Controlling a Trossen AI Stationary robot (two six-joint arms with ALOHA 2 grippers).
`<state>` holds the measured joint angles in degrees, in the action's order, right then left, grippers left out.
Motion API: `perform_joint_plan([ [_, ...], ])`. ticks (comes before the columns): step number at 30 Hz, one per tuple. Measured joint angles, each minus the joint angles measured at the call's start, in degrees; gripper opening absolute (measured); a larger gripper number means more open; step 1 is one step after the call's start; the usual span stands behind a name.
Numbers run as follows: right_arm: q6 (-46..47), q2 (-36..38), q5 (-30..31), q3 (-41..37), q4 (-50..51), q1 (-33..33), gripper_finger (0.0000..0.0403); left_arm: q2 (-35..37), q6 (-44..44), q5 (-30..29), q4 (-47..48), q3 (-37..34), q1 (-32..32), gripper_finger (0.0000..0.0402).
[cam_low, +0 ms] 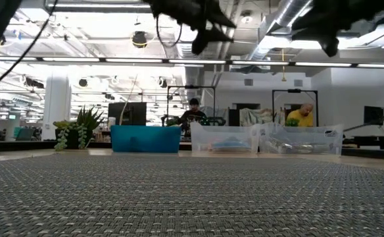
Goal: Pick and place Granola Bars by type
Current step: Return to Home Position
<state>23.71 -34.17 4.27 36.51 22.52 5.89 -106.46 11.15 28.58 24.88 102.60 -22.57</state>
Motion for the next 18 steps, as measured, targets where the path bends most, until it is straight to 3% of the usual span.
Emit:
perform_joint_plan([
  [4,1.8,8.34,0.29,-6.33,-3.3,-3.66,0.0107,2.7,3.2,-10.72,0.04,-0.57,5.71,0.0165],
  [8,1.47,16.75,0.39,-11.57,-6.71,-7.34,0.0107,4.51,7.4,-17.87,0.08,-0.6,10.49,0.0165],
  [18,-3.95,33.97,0.34,-27.63,-23.83,-13.49,0.0107,6.12,12.62,-26.51,-0.59,-0.6,18.35,0.0165],
])
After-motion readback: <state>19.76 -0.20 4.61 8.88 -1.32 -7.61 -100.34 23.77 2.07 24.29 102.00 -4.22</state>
